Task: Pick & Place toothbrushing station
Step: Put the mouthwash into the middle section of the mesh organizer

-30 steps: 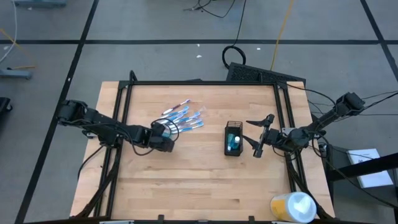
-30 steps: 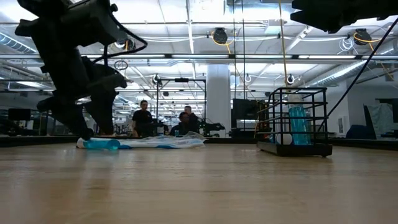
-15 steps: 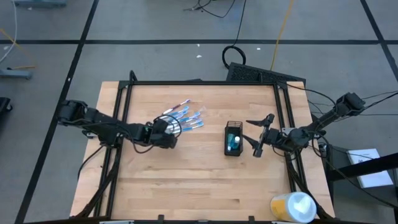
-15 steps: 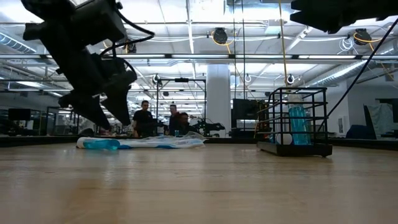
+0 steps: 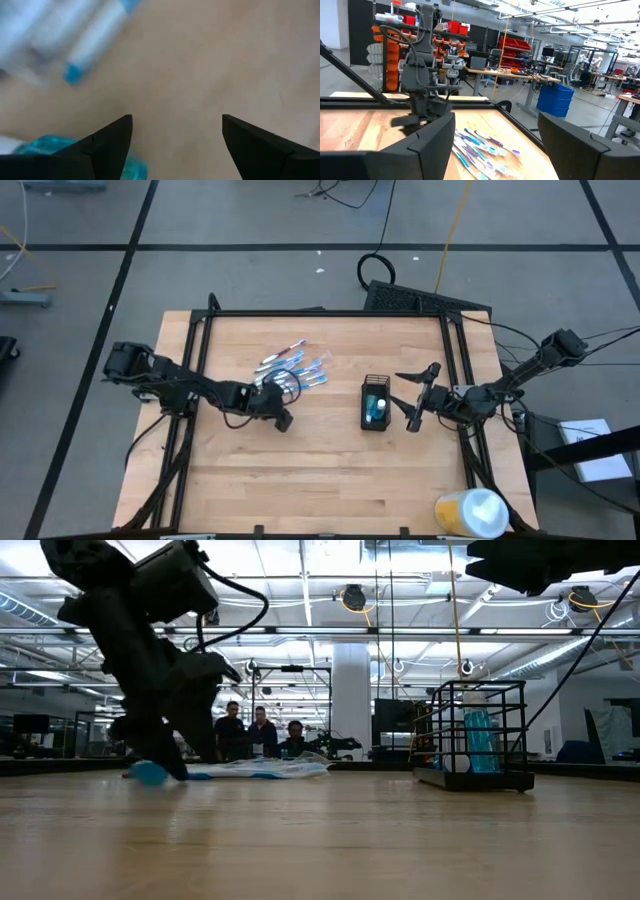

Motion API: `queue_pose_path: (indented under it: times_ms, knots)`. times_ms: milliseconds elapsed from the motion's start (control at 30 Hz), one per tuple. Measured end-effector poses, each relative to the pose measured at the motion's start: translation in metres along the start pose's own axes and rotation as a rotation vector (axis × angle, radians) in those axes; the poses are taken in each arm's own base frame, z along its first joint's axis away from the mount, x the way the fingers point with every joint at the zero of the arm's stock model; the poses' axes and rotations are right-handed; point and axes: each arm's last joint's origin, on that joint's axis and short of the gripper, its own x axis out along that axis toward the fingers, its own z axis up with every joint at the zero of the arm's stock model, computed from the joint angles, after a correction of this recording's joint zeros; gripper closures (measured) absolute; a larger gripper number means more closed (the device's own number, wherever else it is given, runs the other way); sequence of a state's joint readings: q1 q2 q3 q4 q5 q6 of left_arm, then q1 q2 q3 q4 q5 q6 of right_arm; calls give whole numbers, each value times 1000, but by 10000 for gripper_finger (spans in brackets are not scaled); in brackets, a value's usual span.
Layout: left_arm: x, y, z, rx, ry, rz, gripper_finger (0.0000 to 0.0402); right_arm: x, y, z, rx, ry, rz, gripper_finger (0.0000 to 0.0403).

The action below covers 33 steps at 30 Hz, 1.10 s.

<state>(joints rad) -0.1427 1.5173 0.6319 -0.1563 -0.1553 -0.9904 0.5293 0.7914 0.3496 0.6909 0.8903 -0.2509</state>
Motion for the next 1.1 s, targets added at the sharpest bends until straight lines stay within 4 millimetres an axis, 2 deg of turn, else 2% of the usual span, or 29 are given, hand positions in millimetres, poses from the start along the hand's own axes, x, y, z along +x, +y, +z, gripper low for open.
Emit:
queue_pose_path:
  times_ms: [133, 300, 600, 667, 900, 1100]
  knots:
    - [-1, -6, -10, -2, 87, -53, 92, 0, 0, 0, -2, 1, 0, 131]
    - [-9, -12, -16, -93, 98, -69, 92, 0, 0, 0, -4, 2, -1, 131]
    - [-41, -44, -13, -137, -66, 41, 92, 0, 0, 0, -5, 3, -3, 133]
    - [-43, -45, -16, -175, -76, 103, 92, 0, 0, 0, -4, 3, -3, 134]
    - [-30, -29, -37, -370, -55, 353, 92, 0, 0, 0, -7, 3, -2, 136]
    - [-15, -23, -41, -415, -89, 455, 92, 0, 0, 0, -6, 2, 1, 137]
